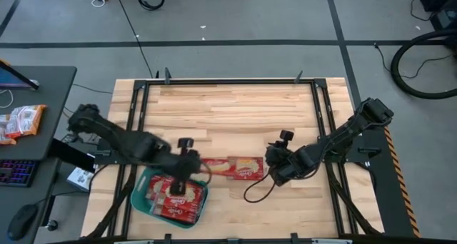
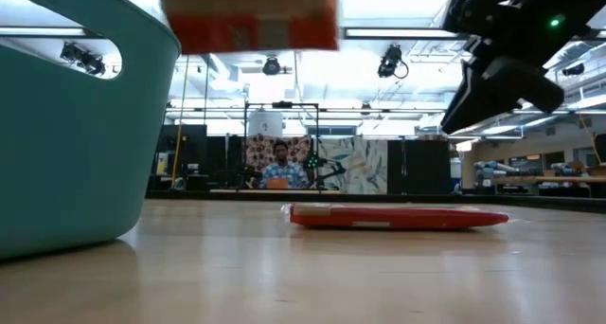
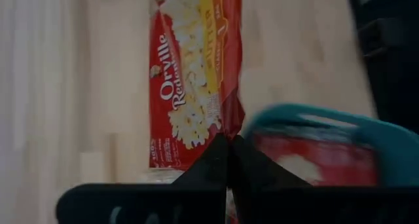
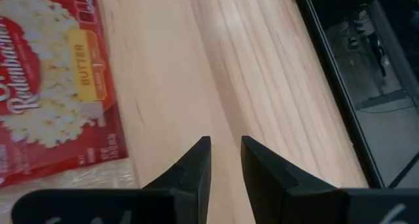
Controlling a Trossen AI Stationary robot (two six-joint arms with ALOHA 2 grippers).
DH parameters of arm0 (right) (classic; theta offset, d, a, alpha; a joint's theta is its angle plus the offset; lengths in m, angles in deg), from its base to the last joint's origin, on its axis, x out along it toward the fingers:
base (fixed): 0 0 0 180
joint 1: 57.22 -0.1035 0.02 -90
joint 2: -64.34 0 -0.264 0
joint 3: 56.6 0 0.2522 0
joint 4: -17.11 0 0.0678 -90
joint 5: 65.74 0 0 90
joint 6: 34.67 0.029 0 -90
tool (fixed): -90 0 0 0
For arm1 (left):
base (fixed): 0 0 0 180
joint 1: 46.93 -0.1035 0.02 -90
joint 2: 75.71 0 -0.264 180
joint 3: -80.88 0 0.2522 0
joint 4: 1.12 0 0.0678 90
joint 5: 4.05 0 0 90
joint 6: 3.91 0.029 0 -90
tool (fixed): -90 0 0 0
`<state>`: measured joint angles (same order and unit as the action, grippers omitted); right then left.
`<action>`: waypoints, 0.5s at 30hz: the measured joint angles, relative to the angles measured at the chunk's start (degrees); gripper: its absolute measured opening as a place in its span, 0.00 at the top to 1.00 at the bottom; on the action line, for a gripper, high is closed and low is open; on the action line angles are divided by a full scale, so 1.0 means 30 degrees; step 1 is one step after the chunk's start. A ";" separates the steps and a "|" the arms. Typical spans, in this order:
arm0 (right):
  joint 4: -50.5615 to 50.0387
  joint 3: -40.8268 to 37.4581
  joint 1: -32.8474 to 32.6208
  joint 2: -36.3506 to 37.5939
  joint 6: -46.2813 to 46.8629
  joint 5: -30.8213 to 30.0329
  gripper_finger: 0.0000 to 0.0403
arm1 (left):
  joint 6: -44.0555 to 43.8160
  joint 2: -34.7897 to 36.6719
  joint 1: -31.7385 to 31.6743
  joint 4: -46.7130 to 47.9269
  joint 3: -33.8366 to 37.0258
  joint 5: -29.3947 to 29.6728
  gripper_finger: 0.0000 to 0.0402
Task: Sort popcorn bags into baskets
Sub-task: Put the popcorn bag into the blue bin
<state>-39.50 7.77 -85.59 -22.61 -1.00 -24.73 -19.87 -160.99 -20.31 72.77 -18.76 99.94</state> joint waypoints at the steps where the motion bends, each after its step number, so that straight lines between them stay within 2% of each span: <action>1: 0.0032 0.0000 0.0131 0.0000 -0.0221 0.0000 0.78 | -0.0652 0.0182 0.0535 0.0231 0.0000 0.0017 0.98; 8: 0.0283 0.0000 0.0840 0.0000 -0.1716 0.0350 0.78 | -0.5345 0.0861 0.4623 0.2298 0.0000 -0.0016 0.98; 12: 0.0658 0.0000 0.1258 0.0000 -0.2749 0.0397 0.78 | -0.6862 0.0868 0.6762 0.3584 0.0000 -0.0009 0.98; 15: 0.1414 0.0000 0.1679 0.0000 -0.3822 0.1114 0.78 | -0.8741 0.0831 0.8024 0.4210 0.0000 0.0313 0.98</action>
<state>-35.26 7.77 -80.55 -22.61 -12.47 -21.39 -46.09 -158.49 3.77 85.40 -18.76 100.87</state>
